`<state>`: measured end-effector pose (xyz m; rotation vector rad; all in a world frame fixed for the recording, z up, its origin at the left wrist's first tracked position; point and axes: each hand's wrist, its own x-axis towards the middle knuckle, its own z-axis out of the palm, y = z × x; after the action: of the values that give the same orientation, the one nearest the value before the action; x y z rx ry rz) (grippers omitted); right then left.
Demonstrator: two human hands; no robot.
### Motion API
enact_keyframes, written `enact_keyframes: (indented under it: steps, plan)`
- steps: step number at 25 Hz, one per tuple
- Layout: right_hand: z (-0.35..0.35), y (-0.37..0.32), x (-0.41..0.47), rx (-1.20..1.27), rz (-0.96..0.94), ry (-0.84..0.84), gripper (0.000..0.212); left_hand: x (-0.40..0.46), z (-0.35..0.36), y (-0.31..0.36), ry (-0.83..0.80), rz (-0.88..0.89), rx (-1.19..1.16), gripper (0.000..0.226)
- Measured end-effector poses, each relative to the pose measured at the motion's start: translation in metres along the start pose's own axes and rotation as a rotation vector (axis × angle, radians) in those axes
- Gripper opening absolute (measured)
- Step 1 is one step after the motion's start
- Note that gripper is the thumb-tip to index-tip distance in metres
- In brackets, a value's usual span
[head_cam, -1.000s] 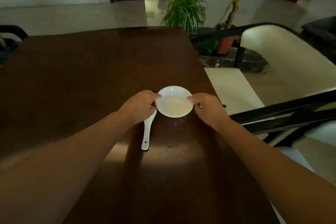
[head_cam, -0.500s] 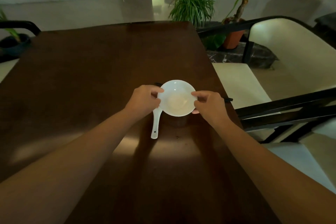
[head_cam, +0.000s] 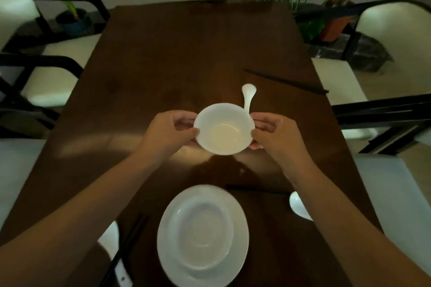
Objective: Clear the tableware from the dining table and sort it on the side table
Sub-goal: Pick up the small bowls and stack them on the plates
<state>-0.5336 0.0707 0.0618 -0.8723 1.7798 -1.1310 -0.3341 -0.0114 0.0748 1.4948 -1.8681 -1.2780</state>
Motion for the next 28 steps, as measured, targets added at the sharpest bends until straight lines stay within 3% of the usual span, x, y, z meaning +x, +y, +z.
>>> enact_keyframes:
  steps: [4, 11, 19, 28]
  plan:
    - [0.031, 0.012, -0.07, 0.006, 0.033, -0.011, 0.032, -0.073, -0.022, -0.027, 0.008, -0.034, -0.014, 0.027]
    - [0.057, 0.059, -0.141, -0.223, 0.086, 0.055, 0.034, -0.142, -0.009, -0.087, -0.046, -0.118, -0.073, 0.033]
    - [0.064, 0.078, -0.15, -0.348, 0.025, 0.154, 0.034, -0.154, 0.01, -0.1, 0.049, -0.052, -0.012, 0.033]
    - [0.068, 0.084, -0.149, -0.428, -0.043, 0.164, 0.035, -0.152, 0.011, -0.103, 0.045, -0.07, -0.033, 0.03]
